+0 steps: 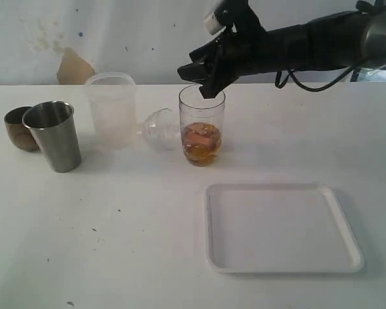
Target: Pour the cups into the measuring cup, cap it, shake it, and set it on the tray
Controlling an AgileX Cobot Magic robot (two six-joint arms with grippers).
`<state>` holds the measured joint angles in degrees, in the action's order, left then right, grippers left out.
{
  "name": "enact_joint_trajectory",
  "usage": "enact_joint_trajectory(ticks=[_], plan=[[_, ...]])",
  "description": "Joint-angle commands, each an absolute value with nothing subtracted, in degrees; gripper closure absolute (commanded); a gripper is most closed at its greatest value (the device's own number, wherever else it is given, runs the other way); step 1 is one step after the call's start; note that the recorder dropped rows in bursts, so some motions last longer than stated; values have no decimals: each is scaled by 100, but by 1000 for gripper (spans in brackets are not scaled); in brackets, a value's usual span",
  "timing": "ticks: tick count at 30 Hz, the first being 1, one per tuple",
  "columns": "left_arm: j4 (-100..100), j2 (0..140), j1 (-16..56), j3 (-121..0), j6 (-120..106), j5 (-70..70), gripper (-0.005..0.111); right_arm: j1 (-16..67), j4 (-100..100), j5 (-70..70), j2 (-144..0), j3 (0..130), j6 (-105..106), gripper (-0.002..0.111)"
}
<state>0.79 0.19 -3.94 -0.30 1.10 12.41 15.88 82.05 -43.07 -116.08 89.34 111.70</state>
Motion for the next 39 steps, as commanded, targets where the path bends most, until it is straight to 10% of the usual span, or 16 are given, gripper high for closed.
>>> enact_joint_trajectory(ticks=[1, 15, 39], plan=[[122, 0, -417, 0, 118, 1200, 107, 1539, 7833, -4273, -11361, 8912, 10597, 63], [122, 0, -417, 0, 118, 1200, 107, 1701, 6096, -3977, -10389, 8958, 7589, 63], [122, 0, -417, 0, 118, 1200, 107, 4295, 2645, -3572, -11010, 8991, 3867, 58]])
